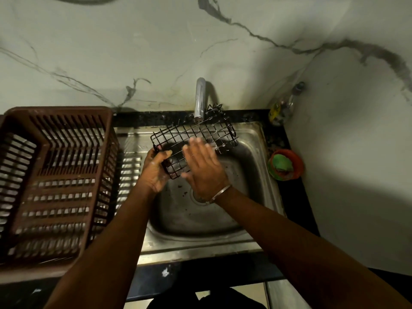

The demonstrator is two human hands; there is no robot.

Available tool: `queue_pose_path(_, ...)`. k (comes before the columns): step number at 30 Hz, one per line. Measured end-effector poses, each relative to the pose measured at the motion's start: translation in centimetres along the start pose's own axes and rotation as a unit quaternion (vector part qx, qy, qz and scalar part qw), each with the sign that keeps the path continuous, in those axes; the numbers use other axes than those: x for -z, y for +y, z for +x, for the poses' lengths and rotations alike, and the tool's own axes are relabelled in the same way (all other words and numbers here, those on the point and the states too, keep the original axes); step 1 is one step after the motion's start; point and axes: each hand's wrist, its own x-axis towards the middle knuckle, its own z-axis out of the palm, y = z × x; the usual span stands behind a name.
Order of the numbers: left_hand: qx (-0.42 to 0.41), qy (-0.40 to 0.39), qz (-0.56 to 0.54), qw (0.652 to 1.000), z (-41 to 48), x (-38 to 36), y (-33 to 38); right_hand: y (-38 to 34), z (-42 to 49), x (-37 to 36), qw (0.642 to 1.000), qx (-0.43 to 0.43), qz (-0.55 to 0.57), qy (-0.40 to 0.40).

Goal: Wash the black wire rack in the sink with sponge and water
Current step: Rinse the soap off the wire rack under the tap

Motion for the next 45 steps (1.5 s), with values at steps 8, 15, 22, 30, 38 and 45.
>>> queue_pose_path(8,0.011,0.018,0.016,1.000,-1.2,-0.5,-0.2,0.0,-0.8,-0.4,0.999,0.046,-0.020,-0.011)
queue_pose_path(15,0.023,0.022,-0.014,0.999,-2.1,-1.3,-0.8,0.0,-0.8,0.0,0.999,-0.023,-0.023,-0.027)
queue_pose_path(22,0.046,0.069,-0.056,0.995,-3.4,-0.9,-3.5,-0.6,-0.6,0.7,0.998,-0.062,0.012,-0.019)
queue_pose_path(30,0.049,0.069,-0.159,0.984,-4.1,-1.8,-6.1,-0.2,-1.2,0.9,0.993,-0.113,0.039,-0.004)
queue_pose_path(38,0.051,0.082,-0.176,0.980,-5.2,-4.1,-6.9,0.0,-1.4,1.5,0.995,-0.095,0.037,-0.007)
queue_pose_path(45,0.075,0.086,-0.148,0.982,-5.9,-6.0,-7.4,-0.5,-0.1,2.0,0.991,-0.123,0.042,-0.025)
